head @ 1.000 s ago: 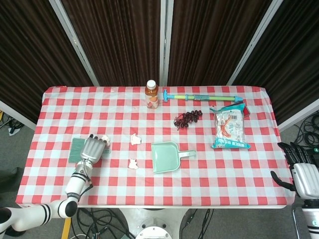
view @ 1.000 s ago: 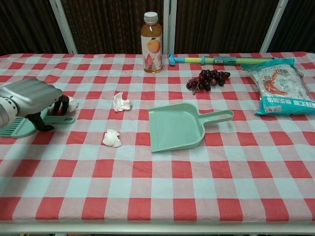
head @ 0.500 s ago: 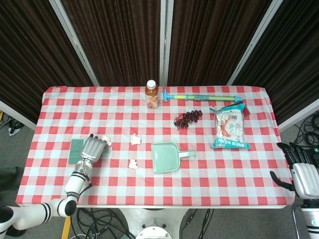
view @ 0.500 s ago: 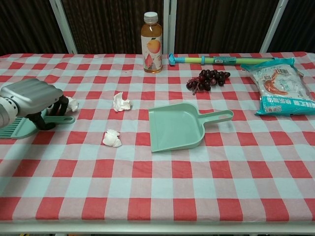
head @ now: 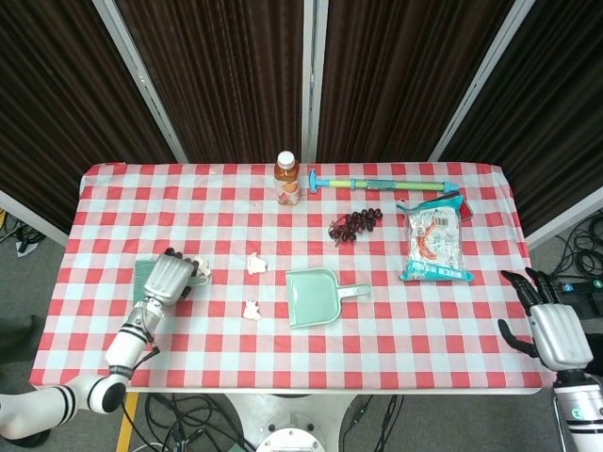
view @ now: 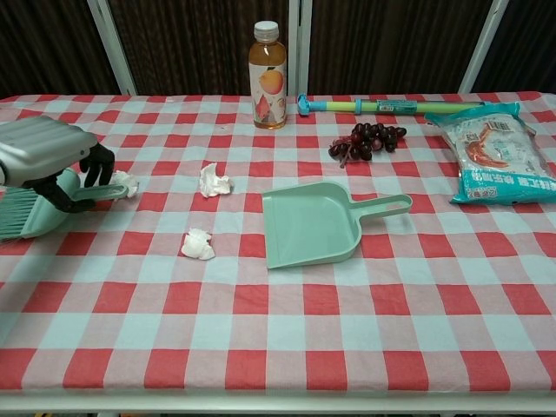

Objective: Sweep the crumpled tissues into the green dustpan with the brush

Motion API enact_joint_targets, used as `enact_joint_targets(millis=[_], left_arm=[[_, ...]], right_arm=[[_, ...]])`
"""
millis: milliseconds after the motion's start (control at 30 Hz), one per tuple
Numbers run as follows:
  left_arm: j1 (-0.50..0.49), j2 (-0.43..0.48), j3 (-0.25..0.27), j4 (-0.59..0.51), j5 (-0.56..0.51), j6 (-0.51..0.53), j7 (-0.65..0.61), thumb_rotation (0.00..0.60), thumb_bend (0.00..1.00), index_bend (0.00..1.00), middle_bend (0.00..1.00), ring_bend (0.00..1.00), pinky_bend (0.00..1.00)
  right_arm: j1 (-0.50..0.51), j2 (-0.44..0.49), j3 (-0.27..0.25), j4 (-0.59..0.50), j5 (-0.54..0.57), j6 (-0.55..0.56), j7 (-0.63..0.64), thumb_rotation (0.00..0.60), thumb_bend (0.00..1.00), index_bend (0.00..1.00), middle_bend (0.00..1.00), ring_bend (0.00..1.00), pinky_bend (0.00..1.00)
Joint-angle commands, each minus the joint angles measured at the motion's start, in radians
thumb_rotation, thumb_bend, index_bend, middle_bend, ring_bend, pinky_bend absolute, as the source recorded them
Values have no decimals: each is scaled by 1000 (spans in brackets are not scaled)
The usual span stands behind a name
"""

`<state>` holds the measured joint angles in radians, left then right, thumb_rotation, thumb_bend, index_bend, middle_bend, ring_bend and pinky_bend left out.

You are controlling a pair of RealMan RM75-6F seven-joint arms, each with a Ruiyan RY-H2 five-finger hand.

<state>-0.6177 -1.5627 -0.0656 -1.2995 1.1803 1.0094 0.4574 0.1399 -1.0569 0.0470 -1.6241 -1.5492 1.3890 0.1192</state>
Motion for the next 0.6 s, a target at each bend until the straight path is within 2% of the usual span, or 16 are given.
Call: enact_joint_targets(millis=[33, 167, 333, 600], left_arm=[[30, 92, 5, -69, 106, 29, -219, 600, 419, 519, 554, 392, 294], [47, 146, 11, -95, 175, 65, -338, 600, 425, 519, 554, 392, 294], [63, 187, 19, -125, 216, 88, -414, 600, 424, 520, 554, 392, 294], [74, 203, 34, -123, 252, 87, -486, 600, 424, 520, 554, 392, 294]], right_arm=[[66, -20, 12, -50, -11, -78, -101, 600, 306, 148, 199, 8, 1], [150, -79, 37, -78, 15, -190, -213, 600, 281, 226, 263, 66, 32], [260, -197, 85, -72, 117, -325, -417, 600, 228, 290, 270, 68, 36], [381, -398, 134, 2, 291, -406, -657, 600, 173, 341, 302, 85, 38]])
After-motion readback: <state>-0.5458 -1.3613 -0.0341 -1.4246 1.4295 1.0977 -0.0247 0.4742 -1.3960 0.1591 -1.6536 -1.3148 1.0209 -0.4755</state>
